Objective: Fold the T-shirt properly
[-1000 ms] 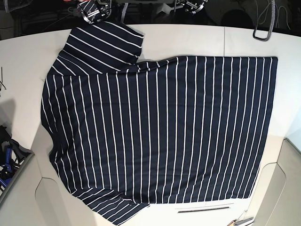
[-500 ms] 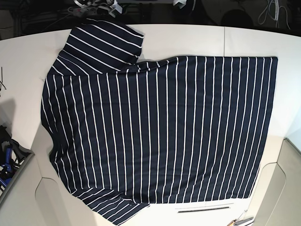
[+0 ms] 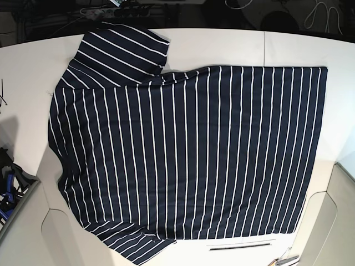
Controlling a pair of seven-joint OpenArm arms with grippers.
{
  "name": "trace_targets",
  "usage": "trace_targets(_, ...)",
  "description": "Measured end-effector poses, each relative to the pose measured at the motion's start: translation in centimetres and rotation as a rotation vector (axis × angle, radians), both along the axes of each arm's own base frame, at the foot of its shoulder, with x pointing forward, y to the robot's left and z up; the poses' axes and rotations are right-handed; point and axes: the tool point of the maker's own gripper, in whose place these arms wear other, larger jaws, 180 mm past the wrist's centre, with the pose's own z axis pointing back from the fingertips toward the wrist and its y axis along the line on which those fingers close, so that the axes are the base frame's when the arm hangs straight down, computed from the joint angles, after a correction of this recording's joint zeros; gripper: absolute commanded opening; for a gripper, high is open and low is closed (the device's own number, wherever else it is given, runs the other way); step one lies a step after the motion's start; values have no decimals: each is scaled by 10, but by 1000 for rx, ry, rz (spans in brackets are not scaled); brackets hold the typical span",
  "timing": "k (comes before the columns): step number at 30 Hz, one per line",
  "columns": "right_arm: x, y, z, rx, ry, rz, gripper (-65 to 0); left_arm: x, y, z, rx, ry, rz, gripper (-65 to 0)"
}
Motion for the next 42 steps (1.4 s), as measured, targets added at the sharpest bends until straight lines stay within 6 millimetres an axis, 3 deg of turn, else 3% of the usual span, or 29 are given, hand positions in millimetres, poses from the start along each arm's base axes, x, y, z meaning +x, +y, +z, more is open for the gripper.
trace_targets(7, 11, 14, 52, 72, -77, 33, -598, -6, 12, 39, -5, -72, -57, -540)
trace_targets(13, 33, 10, 89, 87, -135, -16, -599, 1, 20, 65, 5, -121, -72, -540)
trace_targets(23, 83, 15, 144, 165, -216, -96, -599, 46, 84, 118, 109, -263, 78, -538)
trace_targets(25, 94, 14, 155, 175, -247, -106, -599, 56, 97, 129, 136, -286, 105, -499)
trace_targets(29, 121, 3, 176, 163, -345, -133, -598, 81, 122, 148, 187, -356, 155, -356)
trace_targets(32, 140, -11, 190, 143, -412, -172, -581, 95, 138, 162, 212, -412, 198, -343)
trace_targets(39, 166, -59, 199, 41, -484, -300, -339, 119, 160, 190, 215, -517, 289, -329)
trace_targets(42, 173, -79, 201, -14, -504, -354, -331, 125, 165, 197, 211, -543, 323, -285)
